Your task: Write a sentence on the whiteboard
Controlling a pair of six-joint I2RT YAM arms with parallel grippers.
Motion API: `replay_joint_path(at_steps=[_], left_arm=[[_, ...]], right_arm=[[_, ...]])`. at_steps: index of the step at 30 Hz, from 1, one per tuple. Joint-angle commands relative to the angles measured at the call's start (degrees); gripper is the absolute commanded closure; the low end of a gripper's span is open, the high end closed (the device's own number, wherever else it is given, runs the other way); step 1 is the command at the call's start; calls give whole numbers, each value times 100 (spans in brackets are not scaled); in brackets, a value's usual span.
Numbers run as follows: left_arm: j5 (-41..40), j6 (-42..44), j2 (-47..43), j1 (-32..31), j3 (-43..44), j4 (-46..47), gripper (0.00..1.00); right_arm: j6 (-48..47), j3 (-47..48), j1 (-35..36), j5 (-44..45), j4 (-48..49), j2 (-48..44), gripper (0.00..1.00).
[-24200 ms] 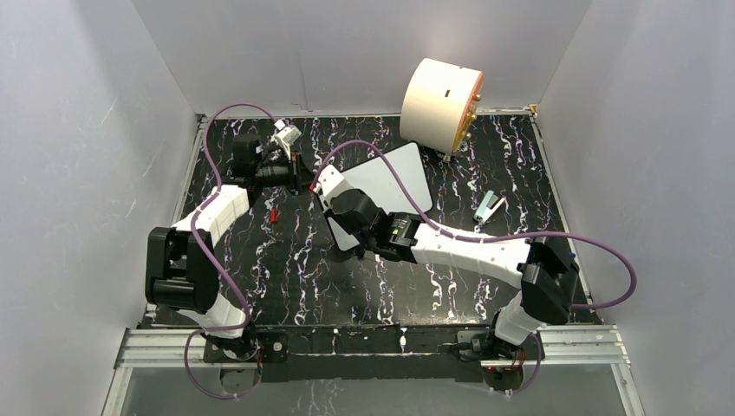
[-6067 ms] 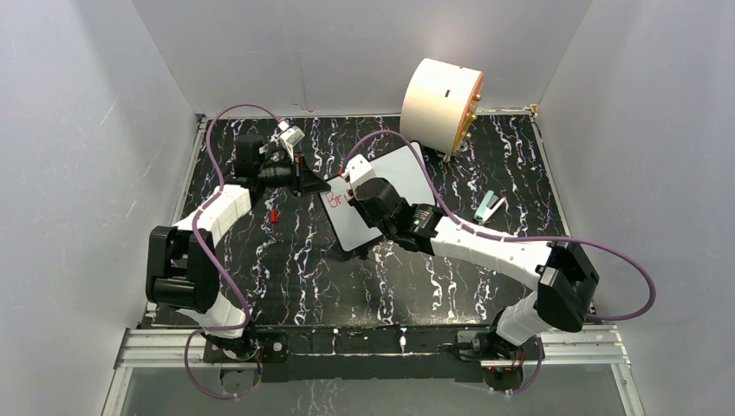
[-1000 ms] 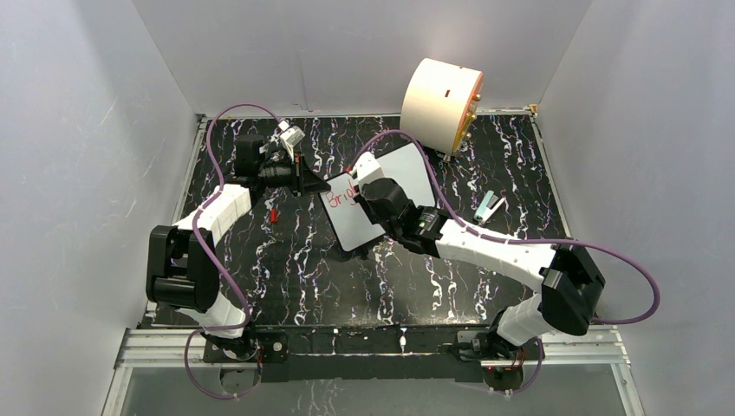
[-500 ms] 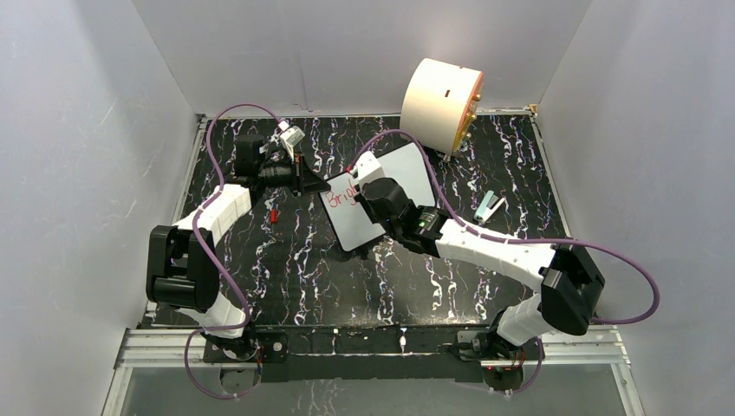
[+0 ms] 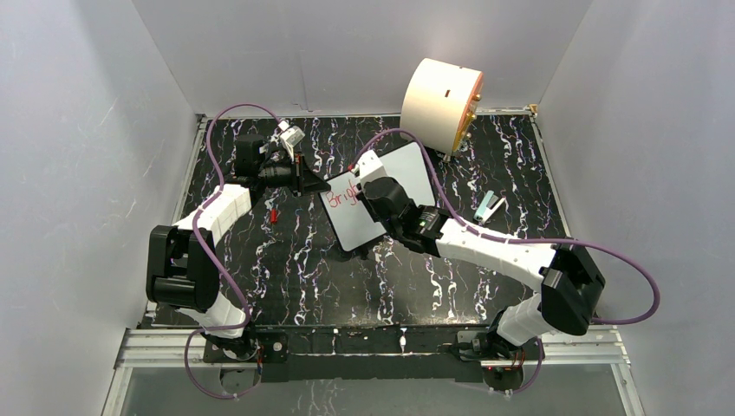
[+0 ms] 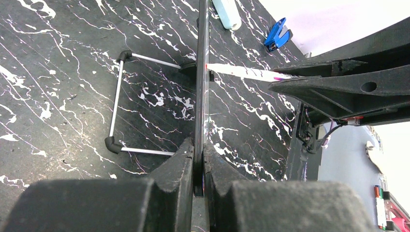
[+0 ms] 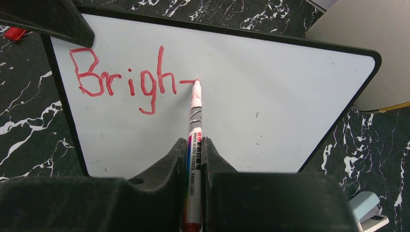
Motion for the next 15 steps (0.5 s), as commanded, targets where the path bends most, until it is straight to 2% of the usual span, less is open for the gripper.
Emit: replay_joint_path(at_steps=[1, 15], left_arm=[[-169, 200, 128, -122, -38, -448, 100], [-169, 208, 141, -122, -44, -457, 100]], right_arm=[[-96, 51, -70, 76, 288, -268, 100], [-253, 112, -80, -277, 524, -278, 100]])
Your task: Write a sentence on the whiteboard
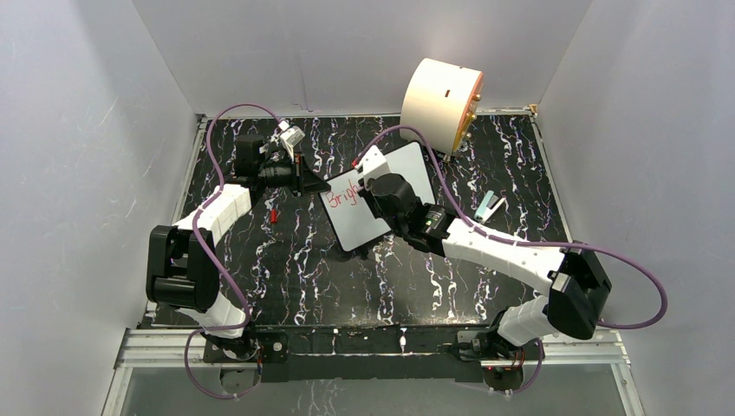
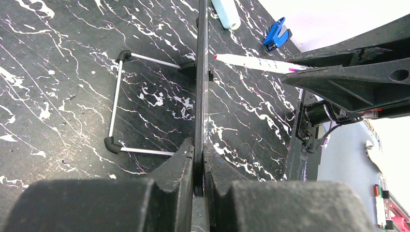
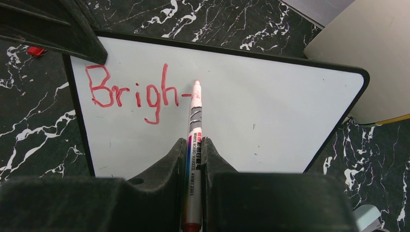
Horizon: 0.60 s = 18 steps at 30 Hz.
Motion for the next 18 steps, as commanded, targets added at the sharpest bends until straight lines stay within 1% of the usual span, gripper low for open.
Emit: replay_joint_path(at_steps=[1, 18], left_arm=[[-171, 201, 140, -122, -44, -455, 100], [-165, 207, 139, -122, -36, -471, 100]], right_arm=[[-150, 140, -18, -55, 351, -37, 100], [-72, 226, -104, -154, 228, 169, 100]])
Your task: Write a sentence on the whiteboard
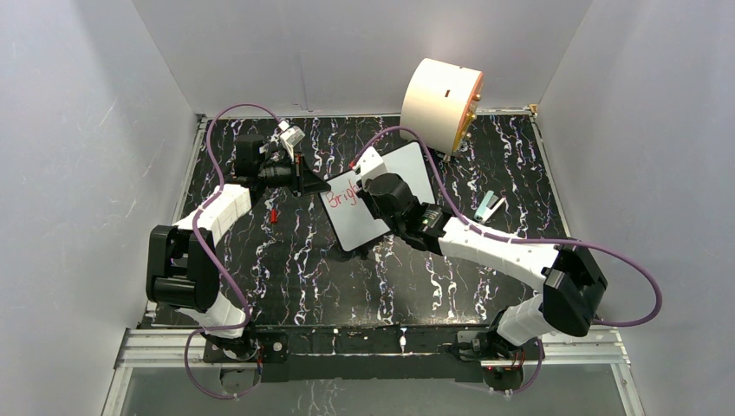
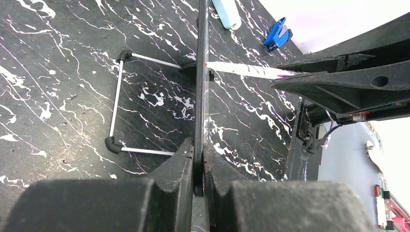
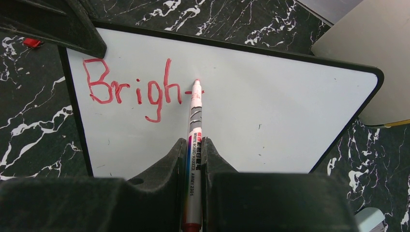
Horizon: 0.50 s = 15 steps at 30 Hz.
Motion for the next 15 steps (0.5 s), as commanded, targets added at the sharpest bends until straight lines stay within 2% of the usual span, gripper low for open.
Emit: replay_joint_path(at_steps=[1, 15], left_arm=[[-161, 200, 137, -122, -41, -468, 100], [-161, 200, 148, -121, -35, -471, 100]], right_arm=[[2, 223, -38, -34, 207, 22, 100], [183, 198, -41, -158, -314, -51, 100]])
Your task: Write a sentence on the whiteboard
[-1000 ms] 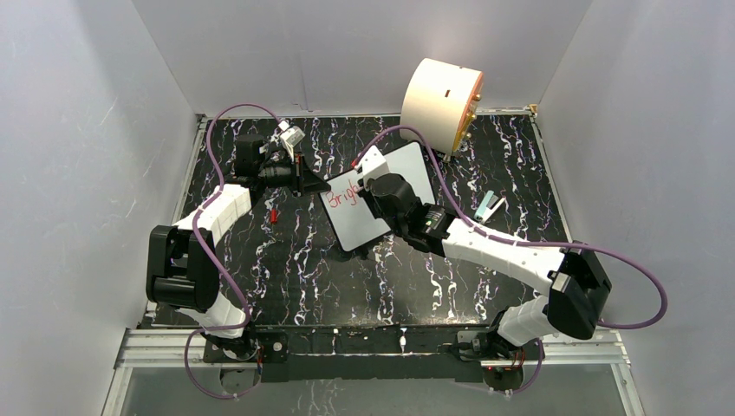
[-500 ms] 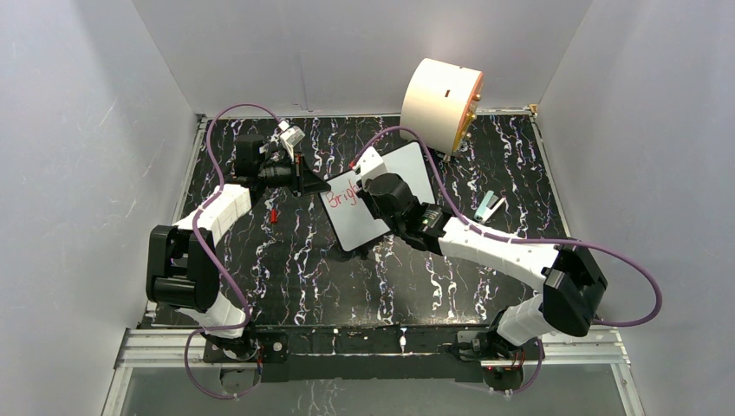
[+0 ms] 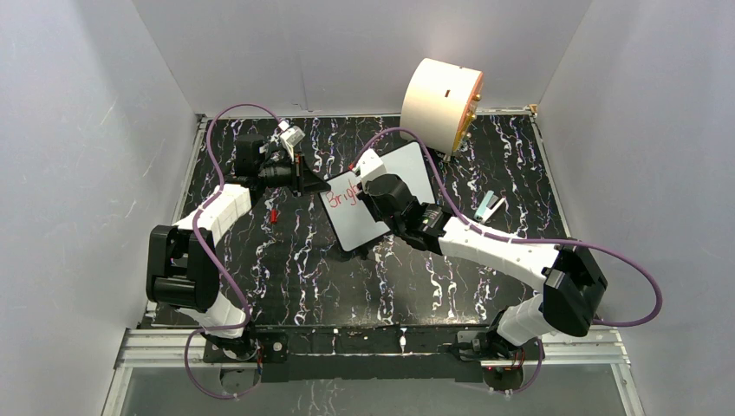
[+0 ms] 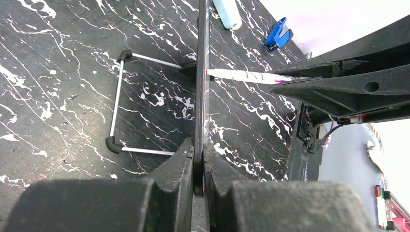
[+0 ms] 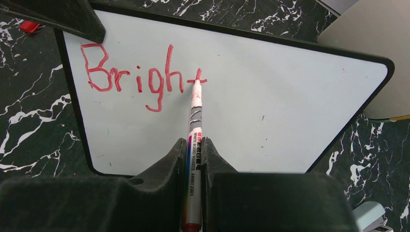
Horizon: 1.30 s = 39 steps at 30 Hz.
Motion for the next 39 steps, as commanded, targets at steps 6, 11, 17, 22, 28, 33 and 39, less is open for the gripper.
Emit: replay_joint_path(at_steps=[6, 11, 17, 22, 28, 33, 39], left_arm=[[-160, 193, 159, -122, -39, -459, 100], [-161, 193, 163, -120, -35, -458, 100], [-169, 193, 162, -122, -42, -462, 100], [-169, 194, 159, -120, -35, -457, 100], [-178, 203, 159, -122, -34, -472, 100], [-178, 203, 159, -122, -27, -471, 100], [-183, 203, 150, -122, -34, -475, 100]], right_arm=[[136, 158, -35, -96, -174, -83, 100], [141, 137, -35, -25, -249, -100, 100], [126, 122, -35, 83, -264, -105, 100], [126, 118, -35, 158, -258, -113, 100], [111, 149, -35, 192, -311, -98, 100], [116, 124, -35, 248, -271, -137, 100], [74, 90, -35, 375, -64, -213, 100]])
